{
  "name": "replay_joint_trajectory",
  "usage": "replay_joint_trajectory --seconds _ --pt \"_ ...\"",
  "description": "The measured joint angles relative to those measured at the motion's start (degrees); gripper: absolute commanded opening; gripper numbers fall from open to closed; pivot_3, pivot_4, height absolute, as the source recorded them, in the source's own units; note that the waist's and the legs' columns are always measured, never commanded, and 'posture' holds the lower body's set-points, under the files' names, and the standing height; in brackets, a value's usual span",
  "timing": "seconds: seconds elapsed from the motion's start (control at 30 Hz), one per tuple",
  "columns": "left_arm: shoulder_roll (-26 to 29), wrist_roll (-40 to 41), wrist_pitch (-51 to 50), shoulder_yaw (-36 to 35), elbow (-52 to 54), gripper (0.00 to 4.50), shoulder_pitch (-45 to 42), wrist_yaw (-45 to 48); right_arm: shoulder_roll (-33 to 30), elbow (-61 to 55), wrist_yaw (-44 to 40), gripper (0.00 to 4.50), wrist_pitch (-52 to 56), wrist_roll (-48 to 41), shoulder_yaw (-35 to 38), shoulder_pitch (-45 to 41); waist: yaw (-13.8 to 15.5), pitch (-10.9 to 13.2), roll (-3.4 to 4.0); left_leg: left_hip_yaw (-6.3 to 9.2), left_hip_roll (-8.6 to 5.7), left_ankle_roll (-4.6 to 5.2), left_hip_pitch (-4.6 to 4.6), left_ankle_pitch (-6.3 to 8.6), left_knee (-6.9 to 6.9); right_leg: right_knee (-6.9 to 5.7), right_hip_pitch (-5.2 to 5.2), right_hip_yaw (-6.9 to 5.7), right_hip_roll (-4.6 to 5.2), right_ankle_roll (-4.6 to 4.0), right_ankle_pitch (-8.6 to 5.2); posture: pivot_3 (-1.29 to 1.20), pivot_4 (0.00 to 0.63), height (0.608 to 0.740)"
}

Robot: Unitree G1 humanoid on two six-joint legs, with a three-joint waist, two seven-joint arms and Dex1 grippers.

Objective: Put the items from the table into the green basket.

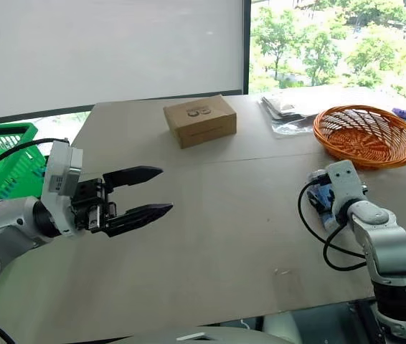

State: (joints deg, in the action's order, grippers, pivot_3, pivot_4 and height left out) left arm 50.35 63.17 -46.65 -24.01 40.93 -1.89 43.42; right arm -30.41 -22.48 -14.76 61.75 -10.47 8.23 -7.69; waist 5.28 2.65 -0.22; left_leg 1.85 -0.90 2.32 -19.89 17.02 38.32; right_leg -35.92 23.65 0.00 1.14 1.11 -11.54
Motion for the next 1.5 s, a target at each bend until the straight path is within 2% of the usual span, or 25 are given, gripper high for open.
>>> replay_joint_trajectory --seconds 0.1,0.2,0.27,0.3,0.37,0.6,0.67,0.73,0.77,0.83,0.9,0.93,1.0,1.1,1.23,1.5 --pt "0.5 0.0 0.0 0.1 -0.2 4.29 -0.6 0.0 1.9 -1.0 -0.2 4.5 4.0 -2.1 3.8 0.3 0.0 0.0 -0.05 -0.01 0.05 0.0 0.01 0.01 -0.02 0.01 0.0 0.03 -0.06 0.0 0.0 0.16 0.0 0.74" --pt "0.6 -0.1 0.0 0.4 -0.5 4.34 -0.6 0.1 4.0 -1.4 -0.4 3.67 7.5 -3.7 5.1 1.6 0.0 0.0 -0.06 -0.01 0.08 0.0 -0.01 0.01 -0.03 0.02 0.01 0.03 -0.07 -0.01 0.0 0.16 0.0 0.74" --pt "0.7 -0.2 0.1 1.0 -0.6 4.34 -0.6 0.1 4.1 -1.5 -0.4 2.74 8.1 -4.2 5.2 1.8 -0.2 0.0 0.05 -0.11 0.08 0.01 0.03 0.01 -0.03 0.01 0.02 0.12 -0.06 0.0 0.0 0.16 0.0 0.74" --pt "0.6 -0.2 0.2 1.4 -0.6 4.34 -0.6 0.1 4.1 -1.7 -0.4 2.44 8.3 -4.4 5.2 1.8 -0.2 0.0 0.04 -0.1 0.08 0.01 0.03 0.01 -0.03 0.01 0.01 0.11 -0.06 0.0 0.0 0.16 0.0 0.74" --pt "0.6 -0.2 0.3 1.7 -0.7 4.34 -0.6 0.1 4.5 -2.1 -0.3 2.18 9.5 -4.8 6.0 1.6 -0.3 0.0 0.04 -0.07 0.08 0.01 0.03 0.01 -0.02 0.01 0.02 0.09 -0.08 0.0 0.0 0.16 0.0 0.74" --pt "-0.1 0.1 0.8 2.0 -1.3 4.34 -0.6 -0.6 5.4 -2.4 -0.7 2.12 9.1 -5.9 5.8 0.4 -1.0 0.1 0.11 -0.09 0.09 0.01 0.02 0.01 -0.03 0.01 0.02 0.12 -0.09 0.0 0.0 0.16 0.0 0.74" --pt "-3.2 1.6 0.8 2.5 -1.9 4.34 -0.9 -3.0 7.3 -2.4 -2.4 2.12 5.4 -7.5 5.0 -2.8 -1.7 0.2 0.24 -0.22 0.11 0.01 0.06 0.01 -0.03 -0.02 0.04 0.26 -0.12 0.01 0.02 0.16 0.0 0.74" --pt "-8.0 3.7 1.0 4.7 -2.7 4.34 -2.5 -6.6 12.2 -4.5 -4.8 2.12 1.0 -11.5 3.8 -9.2 -2.2 0.2 0.24 -0.16 0.14 0.01 0.08 0.01 -0.03 -0.07 0.05 0.31 -0.24 -0.06 0.07 0.17 0.0 0.74" --pt "-8.3 3.9 1.0 4.9 -2.7 4.34 -2.5 -6.9 12.4 -5.0 -5.1 2.12 0.5 -11.9 3.5 -9.8 -2.2 0.2 0.23 -0.12 0.14 0.01 0.07 0.01 -0.03 -0.08 0.06 0.31 -0.24 -0.06 0.07 0.17 0.0 0.74" --pt "-13.9 7.8 1.7 5.6 -4.3 4.34 -4.4 -11.8 14.3 -7.7 -7.7 2.12 -2.8 -15.0 1.5 -13.9 -1.9 0.2 0.23 0.04 0.19 0.0 0.03 0.0 -0.04 -0.07 0.05 0.26 -0.22 0.14 0.2 0.17 0.0 0.74" --pt "-18.8 12.1 2.6 6.9 -5.4 4.34 -6.3 -16.5 16.6 -9.7 -10.2 2.12 -5.2 -18.3 -1.5 -17.1 -1.3 0.1 0.0 0.18 0.18 -0.02 -0.02 0.0 -0.04 -0.06 0.05 0.18 -0.21 -0.1 0.33 0.17 0.0 0.74" --pt "-20.4 14.0 3.3 7.2 -5.6 4.34 -6.9 -18.8 17.4 -10.9 -12.2 2.12 -6.6 -20.6 -3.9 -17.8 -1.1 0.0 -0.09 0.19 0.16 -0.03 -0.04 0.0 -0.04 -0.04 0.04 0.16 -0.15 -0.14 0.32 0.17 0.0 0.74" --pt "-20.8 15.0 3.7 7.2 -5.6 4.34 -7.0 -20.1 17.5 -10.9 -13.4 2.12 -7.4 -21.8 -5.2 -17.8 -0.8 0.0 -0.09 0.13 0.06 -0.04 -0.07 0.0 -0.04 0.01 0.04 0.21 -0.05 -0.13 0.32 0.18 0.0 0.74" --pt "-24.4 18.3 6.1 7.0 -7.0 4.34 -9.4 -23.4 17.2 -9.5 -16.1 2.12 -9.6 -23.2 -6.4 -17.7 -0.3 0.1 -0.15 0.01 -0.09 -0.03 -0.08 0.0 0.0 0.05 0.04 0.18 0.06 -0.31 0.21 0.18 0.0 0.74" --pt "-25.3 21.3 8.3 6.6 -8.1 4.34 -11.4 -26.1 16.6 -8.8 -21.3 2.12 -14.2 -25.0 -9.1 -18.1 0.0 0.1 -0.18 0.01 -0.07 -0.03 -0.02 0.0 -0.01 0.01 0.04 0.19 -0.06 -0.32 0.2 0.19 0.0 0.74" --pt "-25.7 21.4 8.2 9.3 -8.6 4.34 -10.2 -26.2 13.7 -8.1 -27.1 2.12 -19.0 -26.1 -11.5 -18.2 0.1 0.1 -0.18 0.01 0.0 -0.04 -0.01 -0.01 -0.01 -0.01 0.04 0.17 -0.13 -0.33 0.2 0.19 0.0 0.74"
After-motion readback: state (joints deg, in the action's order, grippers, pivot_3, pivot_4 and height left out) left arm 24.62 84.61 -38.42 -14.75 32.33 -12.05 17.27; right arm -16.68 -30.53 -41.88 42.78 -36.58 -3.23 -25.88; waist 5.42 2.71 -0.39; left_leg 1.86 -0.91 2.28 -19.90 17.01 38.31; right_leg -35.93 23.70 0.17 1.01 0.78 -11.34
